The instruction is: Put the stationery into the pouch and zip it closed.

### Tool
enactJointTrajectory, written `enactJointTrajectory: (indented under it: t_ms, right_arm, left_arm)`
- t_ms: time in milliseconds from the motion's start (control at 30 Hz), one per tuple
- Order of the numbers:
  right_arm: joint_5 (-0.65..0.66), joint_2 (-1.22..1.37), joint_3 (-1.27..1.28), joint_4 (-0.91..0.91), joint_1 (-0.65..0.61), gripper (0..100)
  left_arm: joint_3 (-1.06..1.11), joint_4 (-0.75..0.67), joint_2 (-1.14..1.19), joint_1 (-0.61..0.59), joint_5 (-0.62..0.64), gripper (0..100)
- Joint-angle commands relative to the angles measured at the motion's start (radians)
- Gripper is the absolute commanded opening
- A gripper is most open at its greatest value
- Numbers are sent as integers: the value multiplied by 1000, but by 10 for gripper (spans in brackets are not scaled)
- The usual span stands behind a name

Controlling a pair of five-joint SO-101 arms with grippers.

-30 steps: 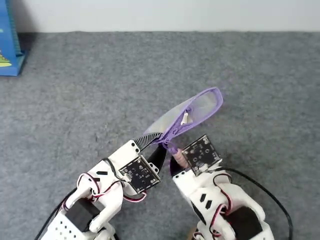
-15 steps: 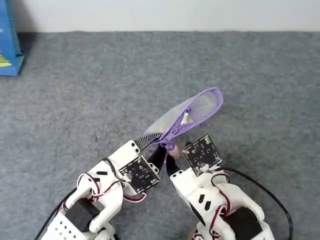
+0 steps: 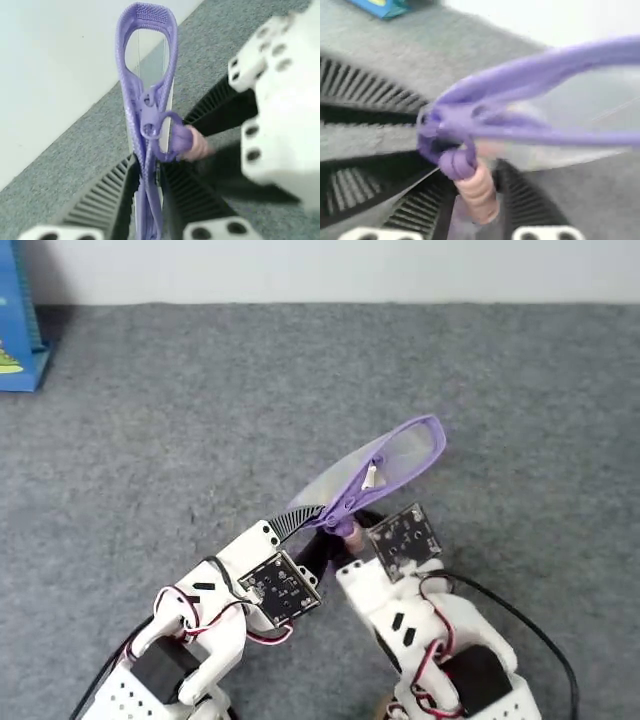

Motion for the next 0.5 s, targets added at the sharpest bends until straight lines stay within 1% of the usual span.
enactJointTrajectory:
  t_ms: [0, 133, 267, 400, 467]
  right_arm:
    - [68, -27, -71, -7, 99, 9]
    - [49, -105, -137, 54, 154, 7]
    - [51, -199, -143, 54, 213, 7]
    - [51, -186, -132, -7, 331, 7]
    - [51, -156, -95, -85, 407, 7]
  left_arm:
    - [-28, 14, -2, -21, -6, 10]
    - [-27, 14, -2, -21, -6, 10]
    - [-15, 9, -2, -21, -8, 10]
    - [-16, 12, -2, -21, -8, 10]
    - [-18, 14, -2, -21, -8, 10]
